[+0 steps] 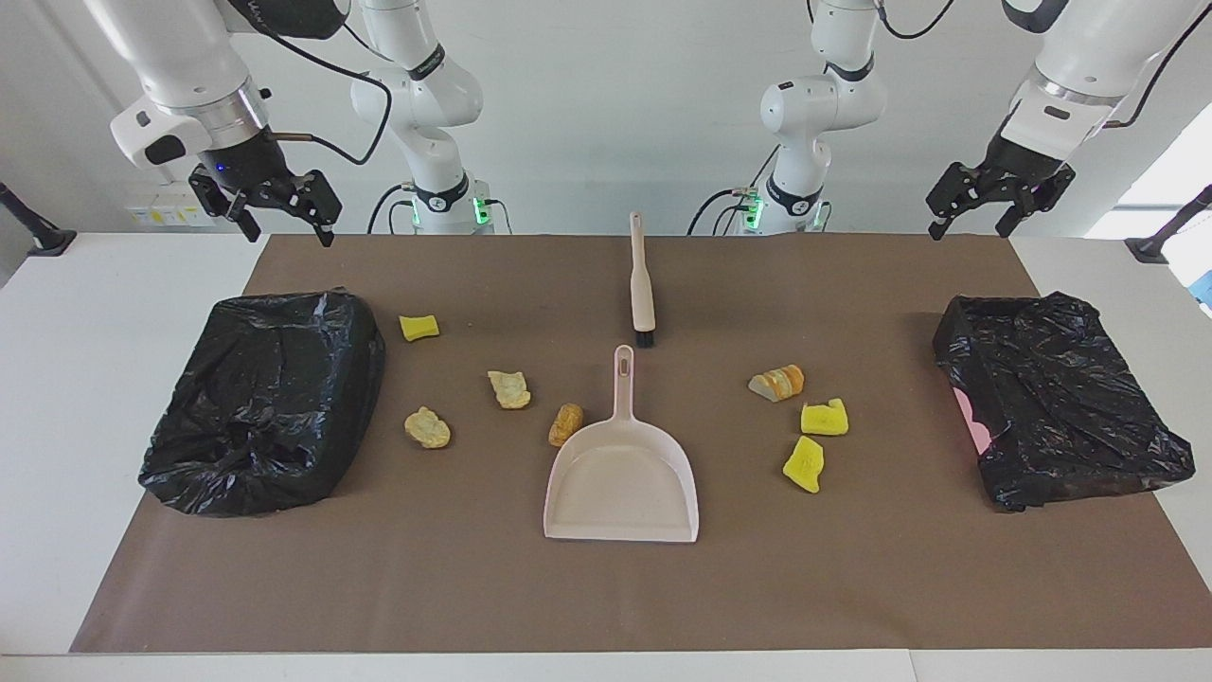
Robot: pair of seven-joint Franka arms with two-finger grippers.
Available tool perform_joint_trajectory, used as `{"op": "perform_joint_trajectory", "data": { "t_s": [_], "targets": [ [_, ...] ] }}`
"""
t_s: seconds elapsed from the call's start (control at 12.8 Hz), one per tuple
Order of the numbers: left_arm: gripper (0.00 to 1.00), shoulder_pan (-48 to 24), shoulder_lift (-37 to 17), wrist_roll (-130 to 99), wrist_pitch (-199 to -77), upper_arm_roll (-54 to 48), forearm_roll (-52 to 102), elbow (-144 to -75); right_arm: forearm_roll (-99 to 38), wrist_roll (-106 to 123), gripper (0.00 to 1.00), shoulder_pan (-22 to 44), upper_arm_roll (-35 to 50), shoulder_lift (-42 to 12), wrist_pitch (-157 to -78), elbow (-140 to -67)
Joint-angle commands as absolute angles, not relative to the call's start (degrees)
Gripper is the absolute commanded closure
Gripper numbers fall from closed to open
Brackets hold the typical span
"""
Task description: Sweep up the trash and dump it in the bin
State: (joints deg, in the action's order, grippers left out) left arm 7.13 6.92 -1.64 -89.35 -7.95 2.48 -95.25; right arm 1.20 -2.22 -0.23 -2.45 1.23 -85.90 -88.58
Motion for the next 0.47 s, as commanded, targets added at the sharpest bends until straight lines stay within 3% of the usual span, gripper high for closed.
{"op": "perform_joint_trajectory", "data": {
  "t_s": [0.0, 0.39],
  "targets": [
    [0.0, 6.86, 10.98, -1.49, -90.79, -8.17, 3.25, -101.41, 0.09, -1.67, 0.0, -0.7, -2.29, 1.93, -85.78, -89.3],
    [0.0, 3.26, 14.32, -2.02, -90.97, -8.17, 4.48, -107.92, 0.26, -1.76, 0.0, -0.44, -2.2, 2.46, -85.87, -90.17]
  ]
}}
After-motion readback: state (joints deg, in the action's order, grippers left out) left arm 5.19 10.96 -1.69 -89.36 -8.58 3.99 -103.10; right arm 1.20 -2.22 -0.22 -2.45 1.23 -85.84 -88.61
